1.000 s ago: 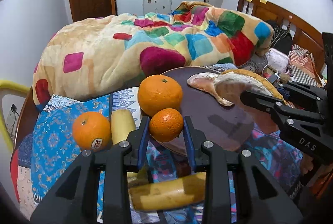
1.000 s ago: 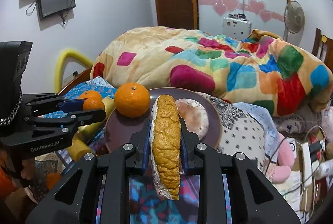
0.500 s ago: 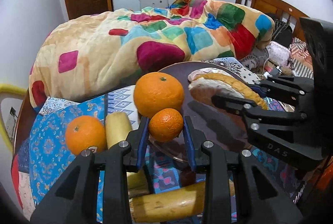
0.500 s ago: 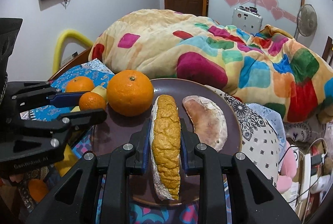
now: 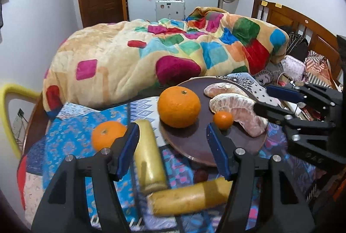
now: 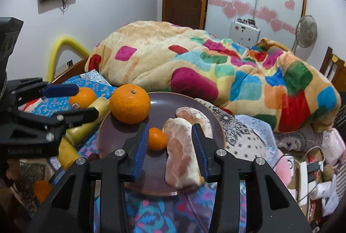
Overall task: Organize fruits
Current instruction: 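Place the pomelo piece on the plate with the right tool while the left tool places the mandarin there, then grasp another small mandarin from the cloth with the right tool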
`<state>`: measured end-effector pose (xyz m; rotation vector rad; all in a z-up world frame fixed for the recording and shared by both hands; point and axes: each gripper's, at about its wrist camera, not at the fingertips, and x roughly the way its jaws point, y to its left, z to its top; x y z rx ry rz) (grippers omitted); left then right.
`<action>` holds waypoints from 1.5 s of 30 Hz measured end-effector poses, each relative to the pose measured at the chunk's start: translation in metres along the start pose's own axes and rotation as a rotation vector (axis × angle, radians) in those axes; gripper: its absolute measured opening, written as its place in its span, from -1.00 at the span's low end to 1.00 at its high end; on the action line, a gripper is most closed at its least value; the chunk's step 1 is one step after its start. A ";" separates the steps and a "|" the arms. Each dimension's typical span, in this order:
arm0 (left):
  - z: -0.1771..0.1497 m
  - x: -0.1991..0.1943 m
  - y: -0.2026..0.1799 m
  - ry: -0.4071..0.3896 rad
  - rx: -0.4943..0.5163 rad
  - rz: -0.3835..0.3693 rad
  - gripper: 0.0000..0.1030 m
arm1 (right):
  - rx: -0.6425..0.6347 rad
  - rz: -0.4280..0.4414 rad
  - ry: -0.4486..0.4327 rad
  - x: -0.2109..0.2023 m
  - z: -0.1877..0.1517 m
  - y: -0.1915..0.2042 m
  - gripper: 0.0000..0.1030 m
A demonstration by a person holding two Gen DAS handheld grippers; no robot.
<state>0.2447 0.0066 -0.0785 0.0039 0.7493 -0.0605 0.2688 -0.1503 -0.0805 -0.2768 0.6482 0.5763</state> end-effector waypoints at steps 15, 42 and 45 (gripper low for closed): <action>-0.074 -0.060 0.028 0.042 0.016 0.042 0.25 | 0.020 0.044 -0.042 -0.062 -0.044 0.038 -0.07; -0.129 -0.082 0.059 0.068 -0.014 -0.013 0.31 | 0.046 0.225 0.048 -0.013 -0.084 0.123 -0.34; -0.112 -0.070 0.051 0.061 -0.001 -0.014 0.31 | 0.053 0.198 0.032 -0.020 -0.084 0.112 -0.34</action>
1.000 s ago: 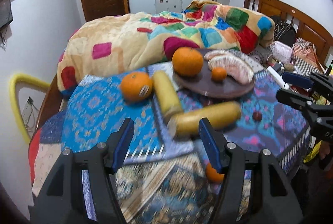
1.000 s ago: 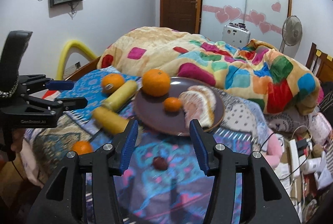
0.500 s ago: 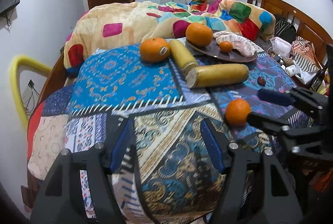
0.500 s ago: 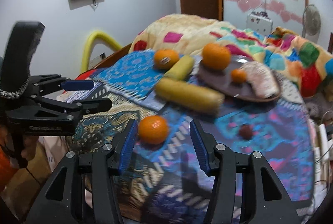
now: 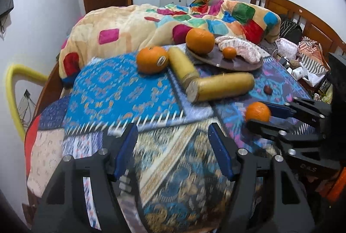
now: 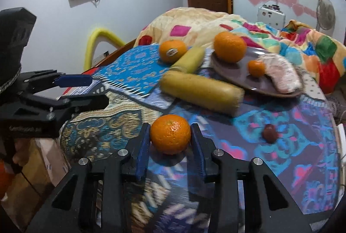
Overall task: Organize fruits
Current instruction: 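Grasp another small mandarin from the cloth with the right tool, then grasp the yellow cylindrical vegetable with the left tool while the right tool holds the mandarin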
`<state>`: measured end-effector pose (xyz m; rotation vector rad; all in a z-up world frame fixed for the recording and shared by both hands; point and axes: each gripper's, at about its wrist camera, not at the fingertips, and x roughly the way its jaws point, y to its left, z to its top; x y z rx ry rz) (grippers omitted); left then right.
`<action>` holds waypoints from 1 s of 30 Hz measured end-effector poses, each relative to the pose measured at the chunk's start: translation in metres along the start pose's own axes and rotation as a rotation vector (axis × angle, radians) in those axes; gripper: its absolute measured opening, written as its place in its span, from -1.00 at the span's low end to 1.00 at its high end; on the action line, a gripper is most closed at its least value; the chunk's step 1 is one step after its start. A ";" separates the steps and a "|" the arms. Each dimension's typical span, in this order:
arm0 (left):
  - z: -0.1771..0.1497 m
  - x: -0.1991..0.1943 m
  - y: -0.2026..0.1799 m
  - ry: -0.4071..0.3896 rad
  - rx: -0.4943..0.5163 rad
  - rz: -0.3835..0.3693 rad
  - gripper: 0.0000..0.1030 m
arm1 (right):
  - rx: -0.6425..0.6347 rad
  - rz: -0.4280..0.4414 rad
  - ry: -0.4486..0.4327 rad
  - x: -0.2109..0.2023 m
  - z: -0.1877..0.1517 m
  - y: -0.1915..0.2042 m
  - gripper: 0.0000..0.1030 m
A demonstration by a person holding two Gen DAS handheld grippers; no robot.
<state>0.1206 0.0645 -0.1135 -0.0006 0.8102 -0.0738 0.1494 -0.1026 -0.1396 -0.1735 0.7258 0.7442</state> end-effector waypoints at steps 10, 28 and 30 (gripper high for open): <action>0.068 0.059 -0.029 0.048 0.162 0.030 0.31 | 0.068 -0.062 -0.003 -0.016 0.000 -0.053 -0.34; 0.073 0.084 -0.039 0.163 0.362 0.040 0.21 | 0.066 0.024 0.008 0.008 0.006 -0.050 -0.34; 0.067 0.075 -0.041 0.157 0.353 0.026 0.22 | 0.084 0.038 0.008 0.009 0.007 -0.053 -0.34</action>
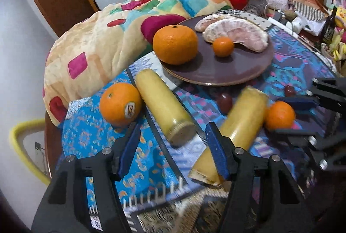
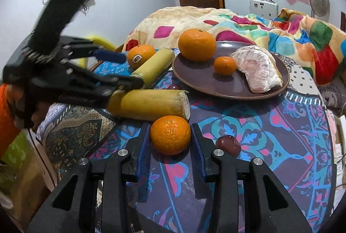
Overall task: Organize fruits
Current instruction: 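Grasp the yellow cylindrical vegetable with the left tool while the right tool holds the mandarin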
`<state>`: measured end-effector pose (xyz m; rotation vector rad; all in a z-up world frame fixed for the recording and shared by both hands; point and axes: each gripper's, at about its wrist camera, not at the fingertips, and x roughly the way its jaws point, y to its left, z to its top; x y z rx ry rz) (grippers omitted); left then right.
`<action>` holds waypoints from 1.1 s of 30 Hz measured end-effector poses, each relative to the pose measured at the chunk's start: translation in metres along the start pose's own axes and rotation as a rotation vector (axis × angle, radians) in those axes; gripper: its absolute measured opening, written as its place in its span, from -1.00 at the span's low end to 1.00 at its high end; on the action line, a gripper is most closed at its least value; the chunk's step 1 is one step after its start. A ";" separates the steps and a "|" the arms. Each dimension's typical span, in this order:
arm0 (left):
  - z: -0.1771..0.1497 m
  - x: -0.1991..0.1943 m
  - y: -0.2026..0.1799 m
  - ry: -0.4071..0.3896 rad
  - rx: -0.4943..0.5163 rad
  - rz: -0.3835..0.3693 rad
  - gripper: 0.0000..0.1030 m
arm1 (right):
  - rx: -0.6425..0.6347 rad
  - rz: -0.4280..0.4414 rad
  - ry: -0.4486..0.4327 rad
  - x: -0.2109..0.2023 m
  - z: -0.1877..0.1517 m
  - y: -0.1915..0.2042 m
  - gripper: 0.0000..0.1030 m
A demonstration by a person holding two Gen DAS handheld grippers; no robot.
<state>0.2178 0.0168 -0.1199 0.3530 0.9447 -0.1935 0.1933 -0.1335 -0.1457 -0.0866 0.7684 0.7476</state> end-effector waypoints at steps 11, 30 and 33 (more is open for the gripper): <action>-0.031 -0.023 -0.010 0.009 -0.116 -0.065 0.15 | -0.019 -0.043 -0.016 -0.010 0.003 0.008 -0.34; 0.003 0.006 -0.048 0.001 -0.165 -0.182 0.02 | -0.010 -0.153 -0.061 -0.054 -0.003 -0.024 -0.34; 0.006 0.014 -0.048 0.011 -0.180 -0.184 -0.22 | -0.010 -0.158 -0.059 -0.055 -0.005 -0.027 -0.34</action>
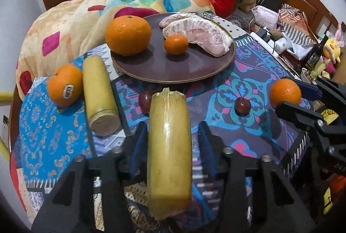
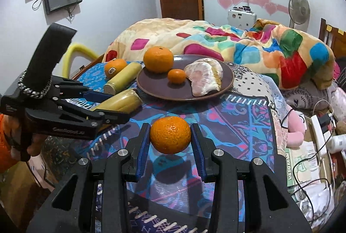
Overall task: Organize fruits
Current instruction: 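Grasp the yellow cylindrical vegetable with the left tool while the right tool holds the mandarin, then lower the mandarin onto the plate with the right tool and open it, then lay the yellow cylindrical vegetable on the plate with the left tool and release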
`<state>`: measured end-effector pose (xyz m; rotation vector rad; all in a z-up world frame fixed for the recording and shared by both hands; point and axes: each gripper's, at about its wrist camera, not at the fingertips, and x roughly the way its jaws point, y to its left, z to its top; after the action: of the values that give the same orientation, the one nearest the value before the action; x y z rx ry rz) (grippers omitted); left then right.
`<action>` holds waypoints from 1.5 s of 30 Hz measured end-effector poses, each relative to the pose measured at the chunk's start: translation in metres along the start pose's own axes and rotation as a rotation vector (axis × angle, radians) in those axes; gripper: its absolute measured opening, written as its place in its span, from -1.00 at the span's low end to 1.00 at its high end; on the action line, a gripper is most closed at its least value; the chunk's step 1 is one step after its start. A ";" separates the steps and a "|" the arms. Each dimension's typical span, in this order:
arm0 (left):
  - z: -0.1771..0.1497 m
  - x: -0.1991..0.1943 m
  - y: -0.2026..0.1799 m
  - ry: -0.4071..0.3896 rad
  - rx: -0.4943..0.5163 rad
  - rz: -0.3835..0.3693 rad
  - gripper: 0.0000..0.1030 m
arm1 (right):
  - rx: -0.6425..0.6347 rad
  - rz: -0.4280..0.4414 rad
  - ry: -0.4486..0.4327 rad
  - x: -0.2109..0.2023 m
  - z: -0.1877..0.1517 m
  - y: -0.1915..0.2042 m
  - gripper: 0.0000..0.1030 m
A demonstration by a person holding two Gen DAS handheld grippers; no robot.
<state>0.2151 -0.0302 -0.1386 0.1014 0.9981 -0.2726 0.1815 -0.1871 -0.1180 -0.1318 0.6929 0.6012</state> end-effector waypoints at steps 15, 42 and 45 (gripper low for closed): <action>0.003 -0.045 0.001 -0.110 -0.022 -0.012 -0.27 | 0.020 -0.015 -0.057 -0.011 0.017 -0.010 -0.34; 0.068 -0.054 -0.006 -0.218 -0.016 -0.021 -0.29 | -0.028 -0.038 -0.084 0.013 0.052 -0.020 -0.34; 0.076 -0.049 -0.003 -0.218 -0.010 -0.011 -0.29 | -0.046 -0.042 -0.062 0.026 0.054 -0.021 -0.34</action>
<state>0.2511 -0.0404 -0.0566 0.0552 0.7839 -0.2823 0.2393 -0.1753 -0.0948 -0.1693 0.6154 0.5787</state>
